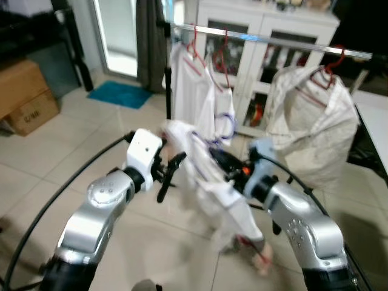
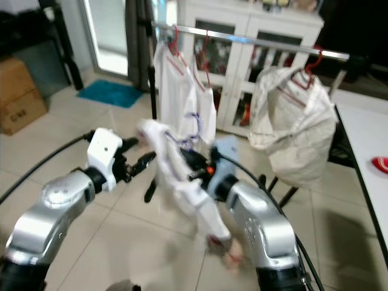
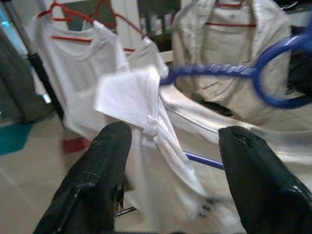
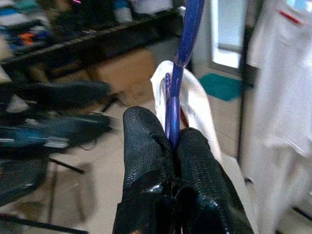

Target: Hang hanger

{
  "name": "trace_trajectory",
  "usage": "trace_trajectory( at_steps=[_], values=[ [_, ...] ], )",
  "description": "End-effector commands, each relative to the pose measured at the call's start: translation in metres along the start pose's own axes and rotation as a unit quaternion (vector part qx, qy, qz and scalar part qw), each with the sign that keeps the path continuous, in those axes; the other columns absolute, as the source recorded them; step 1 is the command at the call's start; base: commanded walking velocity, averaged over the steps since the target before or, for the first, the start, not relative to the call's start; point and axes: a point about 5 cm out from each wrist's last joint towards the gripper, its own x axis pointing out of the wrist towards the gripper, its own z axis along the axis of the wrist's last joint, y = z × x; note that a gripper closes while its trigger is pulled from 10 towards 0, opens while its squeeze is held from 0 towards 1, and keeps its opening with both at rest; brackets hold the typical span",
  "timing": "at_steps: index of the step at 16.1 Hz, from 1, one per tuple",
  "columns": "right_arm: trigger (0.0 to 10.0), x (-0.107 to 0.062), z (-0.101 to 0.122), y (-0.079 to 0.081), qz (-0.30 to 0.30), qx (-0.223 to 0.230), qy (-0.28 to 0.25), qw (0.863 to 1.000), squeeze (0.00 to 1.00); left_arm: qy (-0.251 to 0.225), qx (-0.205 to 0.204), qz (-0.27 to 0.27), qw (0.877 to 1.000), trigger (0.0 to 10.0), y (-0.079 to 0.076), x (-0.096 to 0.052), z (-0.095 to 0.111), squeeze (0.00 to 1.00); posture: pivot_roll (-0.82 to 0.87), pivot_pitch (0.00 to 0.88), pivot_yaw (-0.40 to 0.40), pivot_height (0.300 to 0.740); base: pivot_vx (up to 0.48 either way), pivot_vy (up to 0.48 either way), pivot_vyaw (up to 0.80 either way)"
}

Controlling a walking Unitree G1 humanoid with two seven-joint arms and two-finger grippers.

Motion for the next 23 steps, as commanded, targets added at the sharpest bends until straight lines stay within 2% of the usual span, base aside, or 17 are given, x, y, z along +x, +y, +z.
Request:
trace_trajectory(
  at_steps=[1, 2, 5, 6, 8, 15, 20, 23],
  values=[
    [0.0, -0.002, 0.015, 0.004, 0.029, -0.005, -0.029, 0.999, 0.00, -0.010, 0.013, 0.009, 1.000, 10.0, 0.003, 0.004, 0.005, 0.23, -0.08, 0.000, -0.061, 0.719, 0.000, 0.000, 0.00],
    [0.0, -0.002, 0.018, 0.006, 0.043, 0.008, -0.037, 0.998, 0.00, -0.012, 0.010, 0.026, 1.000, 10.0, 0.008, 0.009, 0.005, 0.00, -0.08, 0.000, -0.064, 0.719, 0.000, 0.000, 0.00],
    [0.0, -0.004, 0.021, 0.009, 0.067, 0.017, -0.047, 0.996, 0.00, -0.014, -0.001, 0.033, 0.999, 10.0, 0.009, 0.015, 0.003, 0.00, -0.09, 0.000, -0.061, 0.719, 0.000, 0.000, 0.00],
    [0.0, -0.005, 0.021, 0.010, 0.074, 0.019, -0.049, 0.996, 0.00, -0.015, -0.007, 0.033, 0.999, 8.0, 0.009, 0.016, 0.002, 0.00, -0.09, 0.000, -0.057, 0.719, 0.000, 0.000, 0.00],
    [0.0, -0.010, 0.024, 0.014, 0.093, 0.025, -0.059, 0.994, 0.00, -0.017, -0.015, 0.030, 0.999, 0.0, 0.007, 0.019, -0.002, 0.00, -0.11, 0.000, -0.045, 0.719, 0.000, 0.000, 0.00],
    [0.0, -0.015, 0.025, 0.015, 0.101, 0.052, -0.076, 0.991, 0.00, -0.036, -0.010, 0.050, 0.998, 0.0, 0.012, 0.024, 0.002, 0.00, -0.11, 0.000, -0.039, 0.719, 0.000, 0.000, 0.00],
    [0.0, -0.014, 0.024, 0.015, 0.100, 0.050, -0.069, 0.991, 0.00, -0.051, -0.014, 0.049, 0.997, 0.0, 0.011, 0.025, 0.004, 0.00, -0.11, 0.000, -0.043, 0.719, 0.000, 0.000, 0.00],
    [0.0, -0.013, 0.019, 0.007, 0.071, 0.033, -0.049, 0.996, 0.00, -0.060, -0.016, 0.049, 0.997, 0.0, 0.012, 0.026, 0.006, 0.00, -0.11, 0.000, -0.043, 0.719, 0.000, 0.000, 0.00]
  ],
)
